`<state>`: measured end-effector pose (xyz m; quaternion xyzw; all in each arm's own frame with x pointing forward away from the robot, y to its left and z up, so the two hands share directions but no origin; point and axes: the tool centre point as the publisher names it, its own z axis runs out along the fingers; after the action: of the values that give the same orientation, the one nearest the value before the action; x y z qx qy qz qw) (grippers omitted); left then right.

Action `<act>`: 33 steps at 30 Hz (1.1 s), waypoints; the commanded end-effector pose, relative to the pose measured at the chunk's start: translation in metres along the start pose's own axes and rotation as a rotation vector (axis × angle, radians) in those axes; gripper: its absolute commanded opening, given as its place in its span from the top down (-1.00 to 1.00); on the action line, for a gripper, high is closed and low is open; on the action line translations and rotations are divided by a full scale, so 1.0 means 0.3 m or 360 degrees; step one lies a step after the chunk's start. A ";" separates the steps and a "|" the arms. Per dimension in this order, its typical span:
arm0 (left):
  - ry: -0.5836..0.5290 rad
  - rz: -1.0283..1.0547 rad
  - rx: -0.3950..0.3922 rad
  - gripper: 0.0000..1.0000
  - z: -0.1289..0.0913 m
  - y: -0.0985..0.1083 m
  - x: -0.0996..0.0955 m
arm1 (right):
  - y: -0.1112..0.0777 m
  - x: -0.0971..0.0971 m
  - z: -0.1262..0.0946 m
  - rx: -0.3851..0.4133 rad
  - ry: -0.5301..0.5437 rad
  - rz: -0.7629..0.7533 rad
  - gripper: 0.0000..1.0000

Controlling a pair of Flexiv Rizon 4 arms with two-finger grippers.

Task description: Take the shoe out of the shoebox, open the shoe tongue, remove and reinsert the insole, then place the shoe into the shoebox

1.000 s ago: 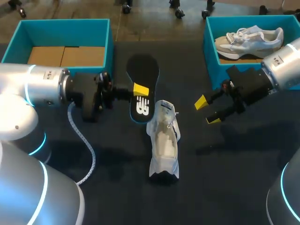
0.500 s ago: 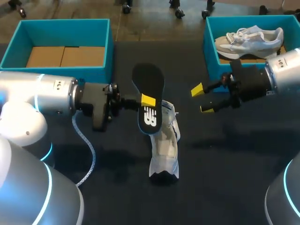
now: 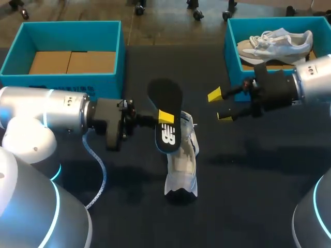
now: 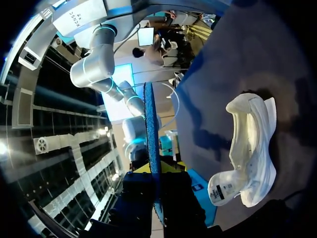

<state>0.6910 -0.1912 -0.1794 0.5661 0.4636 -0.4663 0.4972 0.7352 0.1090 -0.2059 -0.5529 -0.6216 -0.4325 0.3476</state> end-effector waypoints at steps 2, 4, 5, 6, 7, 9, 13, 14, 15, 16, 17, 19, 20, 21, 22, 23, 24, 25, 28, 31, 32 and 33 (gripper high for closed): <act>-0.0022 0.0013 -0.0004 1.00 0.030 0.016 0.009 | 0.054 0.015 0.060 0.0060 0.0031 -0.0044 -1.00; -0.0029 0.0041 -0.0009 1.00 0.035 0.022 0.013 | 0.061 0.024 0.077 0.0071 0.0049 -0.0053 -1.00; -0.0028 0.0047 -0.0011 1.00 0.037 0.025 0.015 | 0.063 0.025 0.081 0.0077 0.0052 -0.0053 -1.00; -0.0051 0.0038 -0.0019 1.00 0.041 0.029 0.017 | 0.066 0.027 0.086 0.0085 0.0062 -0.0056 -1.00; -0.0066 0.0034 -0.0029 1.00 0.042 0.032 0.019 | 0.069 0.029 0.092 0.0092 0.0076 -0.0060 -1.00; -0.0074 0.0029 -0.0033 1.00 0.048 0.039 0.025 | 0.076 0.035 0.102 0.0102 0.0091 -0.0067 -1.00; -0.0076 0.0039 -0.0033 1.00 0.070 0.046 0.037 | 0.086 0.042 0.119 0.0121 0.0116 -0.0072 -1.00; -0.0074 0.0047 -0.0028 1.00 0.074 0.047 0.038 | 0.088 0.043 0.122 0.0124 0.0125 -0.0072 -1.00; -0.0068 0.0063 -0.0023 1.00 0.078 0.049 0.038 | 0.088 0.043 0.124 0.0122 0.0133 -0.0073 -1.00; -0.0044 0.0087 -0.0018 1.00 0.086 0.049 0.038 | 0.090 0.044 0.127 0.0122 0.0148 -0.0076 -1.00; -0.0043 0.0097 -0.0014 1.00 0.090 0.050 0.039 | 0.090 0.045 0.130 0.0122 0.0160 -0.0079 -1.00; -0.0033 0.0109 -0.0013 1.00 0.098 0.055 0.041 | 0.089 0.051 0.137 0.0129 0.0185 -0.0091 -1.00; -0.0033 0.0110 -0.0014 1.00 0.101 0.058 0.042 | 0.088 0.053 0.141 0.0130 0.0190 -0.0092 -1.00; -0.0033 0.0112 -0.0016 1.00 0.104 0.062 0.044 | 0.087 0.055 0.146 0.0135 0.0199 -0.0092 -1.00; -0.0029 0.0121 -0.0022 1.00 0.106 0.065 0.046 | 0.086 0.057 0.150 0.0138 0.0202 -0.0093 -1.00; -0.0028 0.0122 -0.0025 1.00 0.108 0.069 0.049 | 0.085 0.059 0.153 0.0139 0.0208 -0.0092 -1.00; -0.0028 0.0120 -0.0027 1.00 0.109 0.072 0.052 | 0.083 0.061 0.157 0.0140 0.0216 -0.0090 -1.00; -0.0026 0.0120 -0.0030 1.00 0.109 0.074 0.054 | 0.081 0.063 0.160 0.0141 0.0221 -0.0089 -1.00; -0.0008 0.0149 -0.0033 1.00 0.113 0.079 0.057 | 0.075 0.070 0.170 0.0146 0.0235 -0.0085 -1.00; -0.0004 0.0168 -0.0028 1.00 0.118 0.080 0.060 | 0.070 0.077 0.177 0.0148 0.0248 -0.0079 -1.00; -0.0004 0.0172 -0.0026 1.00 0.120 0.080 0.061 | 0.069 0.078 0.178 0.0147 0.0253 -0.0074 -1.00; -0.0005 0.0179 -0.0024 1.00 0.121 0.080 0.062 | 0.068 0.079 0.179 0.0147 0.0258 -0.0069 -0.93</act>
<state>0.7133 -0.2242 -0.1956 0.5859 0.4350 -0.4353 0.5273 0.7540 0.1637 -0.1998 -0.4857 -0.6240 -0.4527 0.4120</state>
